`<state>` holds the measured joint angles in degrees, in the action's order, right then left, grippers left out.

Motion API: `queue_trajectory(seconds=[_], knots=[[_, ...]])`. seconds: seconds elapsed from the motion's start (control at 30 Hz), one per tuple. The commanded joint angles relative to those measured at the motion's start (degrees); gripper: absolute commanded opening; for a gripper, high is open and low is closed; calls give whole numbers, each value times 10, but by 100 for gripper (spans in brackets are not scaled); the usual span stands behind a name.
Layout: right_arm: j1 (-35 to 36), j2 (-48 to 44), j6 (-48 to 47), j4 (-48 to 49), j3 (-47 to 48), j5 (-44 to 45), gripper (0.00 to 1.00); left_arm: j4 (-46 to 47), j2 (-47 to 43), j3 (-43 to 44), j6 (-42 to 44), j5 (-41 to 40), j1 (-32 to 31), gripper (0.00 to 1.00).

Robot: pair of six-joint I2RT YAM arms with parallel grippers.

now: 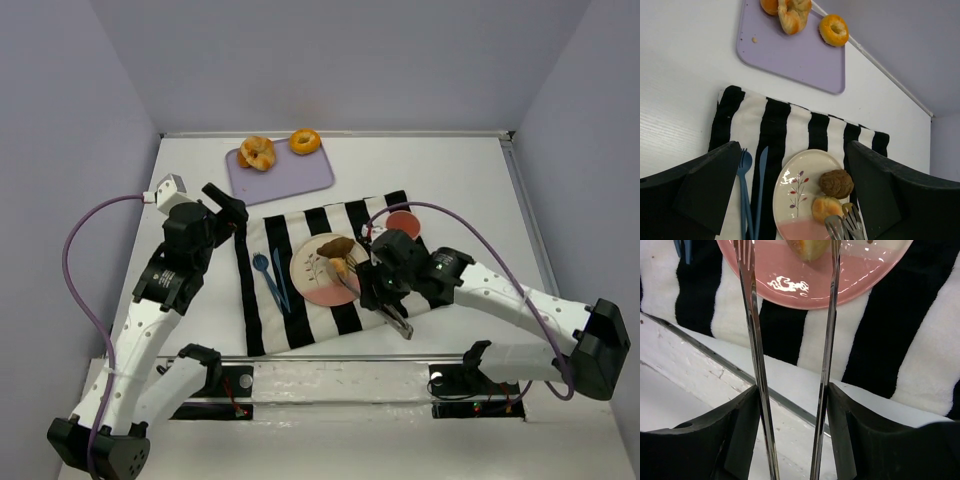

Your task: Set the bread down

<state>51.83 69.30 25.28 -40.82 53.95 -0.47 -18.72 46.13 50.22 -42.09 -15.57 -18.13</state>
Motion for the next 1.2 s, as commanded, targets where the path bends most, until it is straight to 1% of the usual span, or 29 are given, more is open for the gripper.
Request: queue_trajectory(seconds=[0.0,0.07,0.1,0.17,0.3,0.33,0.4,0.43,0.47,0.53,0.6,0.63,0.67,0.73,0.77,0.87,0.9,0.97,1.0,1.03,1.07,1.13,1.17], knots=[[-1,-26,28,-15,48,82,58,7,-13,1,1,-12,3,99],[-1,-32,46,-50,64,127,58,7,-14,2,2,-14,3,99],[-1,-38,52,-61,79,166,58,7,-14,4,1,-15,3,99],[-1,-46,58,-74,92,203,58,7,-14,6,-1,-17,3,99],[-1,-65,58,-73,124,245,57,7,-11,12,-1,-20,3,99],[-1,-69,58,-73,139,258,55,6,-9,14,-1,-22,3,99],[-1,-69,64,-73,155,314,53,8,-6,19,-3,-24,3,99],[-8,-64,65,-69,172,332,49,12,-4,22,-4,-24,3,99],[-16,-58,55,-66,183,347,48,15,-2,24,-4,-22,2,99],[-66,-44,39,-56,203,350,48,22,6,26,1,-20,3,99],[-123,-21,-10,-21,229,301,48,27,15,33,5,-19,3,99],[-192,-14,-27,-6,235,275,47,29,25,36,7,-20,3,99],[-228,1,-56,26,244,230,47,34,29,40,10,-20,3,99],[-291,22,-75,49,258,203,47,41,37,41,13,-21,3,99],[-351,36,-92,57,270,159,47,49,43,42,17,-21,3,99],[-427,95,-114,72,309,112,47,63,57,39,24,-23,3,99],[-469,130,-128,77,325,87,47,74,62,38,26,-24,3,99],[-518,168,-148,90,342,56,47,85,77,38,31,-27,3,99],[-529,185,-159,100,347,39,47,85,83,39,29,-33,3,99],[-538,221,-167,114,359,20,47,87,91,38,25,-38,3,99],[-546,240,-186,120,367,-16,47,97,94,36,25,-45,3,99],[-559,282,-199,123,387,-21,48,108,103,33,31,-50,3,99],[-559,326,-201,123,406,-16,49,115,106,33,34,-51,4,99]])
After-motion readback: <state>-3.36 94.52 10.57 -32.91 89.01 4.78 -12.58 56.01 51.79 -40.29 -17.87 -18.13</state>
